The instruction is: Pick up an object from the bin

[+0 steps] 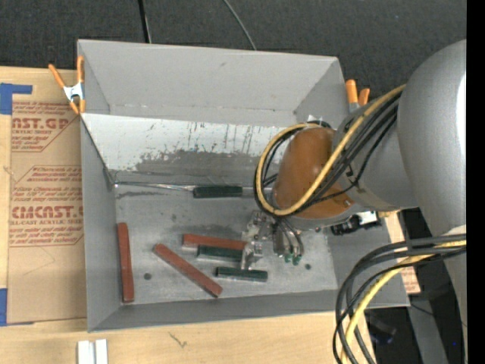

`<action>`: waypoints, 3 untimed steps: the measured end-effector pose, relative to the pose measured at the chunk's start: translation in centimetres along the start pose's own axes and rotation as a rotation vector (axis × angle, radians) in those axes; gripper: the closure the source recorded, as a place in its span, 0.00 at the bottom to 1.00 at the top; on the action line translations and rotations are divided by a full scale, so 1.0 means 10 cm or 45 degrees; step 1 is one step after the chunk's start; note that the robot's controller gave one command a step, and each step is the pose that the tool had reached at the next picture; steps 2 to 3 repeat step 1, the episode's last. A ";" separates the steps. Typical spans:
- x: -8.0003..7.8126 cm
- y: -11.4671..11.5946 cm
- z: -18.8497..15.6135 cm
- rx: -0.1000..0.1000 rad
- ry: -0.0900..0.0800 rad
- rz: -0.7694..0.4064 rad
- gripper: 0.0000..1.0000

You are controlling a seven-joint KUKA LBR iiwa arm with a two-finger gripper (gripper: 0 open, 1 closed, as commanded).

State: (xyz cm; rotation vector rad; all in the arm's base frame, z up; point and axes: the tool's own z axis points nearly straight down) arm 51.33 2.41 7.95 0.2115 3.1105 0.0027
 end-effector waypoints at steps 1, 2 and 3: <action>0.08 0.01 -1.23 0.002 0.031 -0.238 1.00; 0.08 0.01 -1.23 0.002 0.031 -0.238 1.00; 0.08 0.01 -1.23 0.002 0.031 -0.238 1.00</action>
Offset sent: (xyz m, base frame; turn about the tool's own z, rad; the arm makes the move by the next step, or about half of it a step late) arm 0.0000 0.0000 0.0000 0.0000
